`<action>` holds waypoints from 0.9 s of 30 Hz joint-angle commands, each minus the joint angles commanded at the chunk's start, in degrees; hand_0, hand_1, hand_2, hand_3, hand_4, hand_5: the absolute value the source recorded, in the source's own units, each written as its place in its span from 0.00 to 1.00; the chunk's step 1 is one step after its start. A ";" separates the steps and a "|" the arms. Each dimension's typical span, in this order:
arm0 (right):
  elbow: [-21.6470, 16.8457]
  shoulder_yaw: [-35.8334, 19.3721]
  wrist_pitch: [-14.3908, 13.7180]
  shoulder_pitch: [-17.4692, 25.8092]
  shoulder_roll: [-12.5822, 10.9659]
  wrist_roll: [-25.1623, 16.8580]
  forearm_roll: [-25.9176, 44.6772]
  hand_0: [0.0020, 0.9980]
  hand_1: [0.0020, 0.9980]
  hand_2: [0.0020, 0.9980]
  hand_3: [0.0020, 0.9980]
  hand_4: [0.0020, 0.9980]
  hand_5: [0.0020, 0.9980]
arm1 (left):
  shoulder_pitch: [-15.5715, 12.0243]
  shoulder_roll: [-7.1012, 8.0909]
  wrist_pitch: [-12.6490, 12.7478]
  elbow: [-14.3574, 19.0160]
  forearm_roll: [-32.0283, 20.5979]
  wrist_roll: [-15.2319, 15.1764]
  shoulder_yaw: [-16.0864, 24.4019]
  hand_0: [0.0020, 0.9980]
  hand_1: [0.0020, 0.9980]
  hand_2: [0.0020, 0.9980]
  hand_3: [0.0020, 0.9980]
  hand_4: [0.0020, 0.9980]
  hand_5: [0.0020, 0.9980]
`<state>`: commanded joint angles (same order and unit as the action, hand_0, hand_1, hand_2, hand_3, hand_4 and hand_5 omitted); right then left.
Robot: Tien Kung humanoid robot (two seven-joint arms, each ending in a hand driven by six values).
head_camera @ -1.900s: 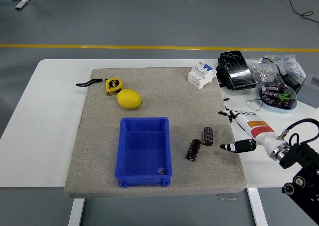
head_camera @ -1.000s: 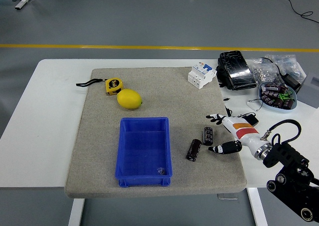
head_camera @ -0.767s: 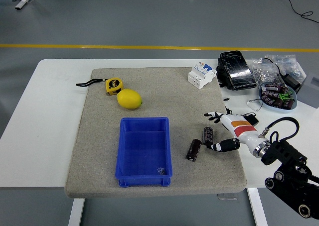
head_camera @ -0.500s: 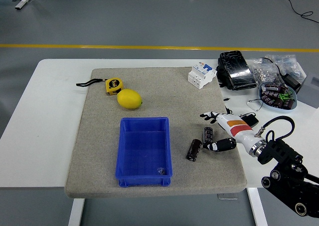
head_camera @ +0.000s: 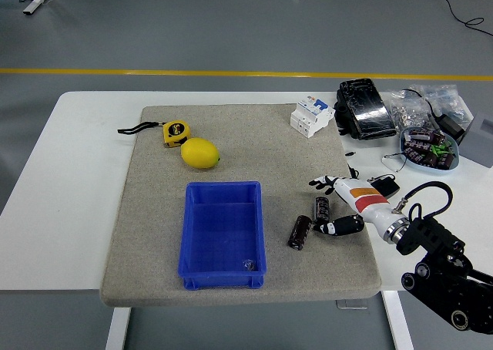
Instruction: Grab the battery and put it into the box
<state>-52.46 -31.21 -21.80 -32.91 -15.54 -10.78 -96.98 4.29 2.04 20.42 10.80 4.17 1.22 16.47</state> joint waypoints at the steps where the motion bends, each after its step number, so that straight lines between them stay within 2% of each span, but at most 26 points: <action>1: 0.07 0.11 -0.18 -0.03 0.04 -0.09 0.05 0.62 0.61 0.69 0.77 0.96 0.21 | -0.01 0.01 -0.01 0.01 0.01 0.00 0.00 0.61 0.64 0.72 0.60 0.65 0.61; 2: 0.17 0.26 -0.36 -0.07 0.08 -0.16 0.13 0.58 0.59 0.68 0.73 0.88 0.17 | -0.01 0.00 0.00 0.01 0.06 0.02 0.03 0.61 0.64 0.72 0.60 0.65 0.61; 7: 0.83 0.85 -0.89 -0.27 0.30 -0.31 0.62 0.58 0.59 0.68 0.73 0.88 0.17 | 0.05 -0.03 0.01 0.02 0.28 0.12 0.14 0.61 0.64 0.72 0.60 0.65 0.61; 8: 0.96 0.97 -1.06 -0.31 0.35 -0.38 0.80 0.53 0.54 0.62 0.65 0.76 0.10 | 0.07 -0.02 0.00 0.03 0.34 0.14 0.15 0.61 0.64 0.72 0.60 0.65 0.61; 13: 1.68 1.48 -1.79 -0.56 0.64 -0.86 1.85 0.53 0.54 0.62 0.65 0.76 0.10 | 0.17 -0.01 -0.01 0.06 0.40 0.14 0.12 0.61 0.64 0.72 0.60 0.65 0.61; 14: 1.73 1.53 -1.87 -0.60 0.66 -0.92 1.96 0.50 0.51 0.56 0.59 0.66 0.06 | 0.19 -0.01 -0.02 0.07 0.38 0.14 0.09 0.61 0.64 0.72 0.60 0.65 0.61; 19: 2.08 1.82 -2.34 -0.86 0.81 -1.39 2.66 0.50 0.51 0.56 0.59 0.66 0.06 | 0.33 0.01 -0.03 0.09 0.36 0.11 -0.01 0.61 0.64 0.72 0.60 0.65 0.61; 20: 2.15 1.85 -2.35 -0.88 0.83 -1.40 2.72 0.48 0.49 0.53 0.55 0.64 0.05 | 0.34 0.01 -0.03 0.09 0.43 0.13 0.02 0.61 0.64 0.72 0.60 0.65 0.61; 27: 2.26 1.81 -2.18 -0.81 0.82 -1.26 3.10 0.46 0.48 0.52 0.55 0.63 0.04 | 0.35 0.01 -0.04 0.11 0.80 0.24 0.23 0.61 0.64 0.72 0.60 0.65 0.61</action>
<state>-50.19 -29.41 -23.99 -33.72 -14.72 -12.04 -93.88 4.64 2.05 20.38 10.91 4.98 1.45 16.70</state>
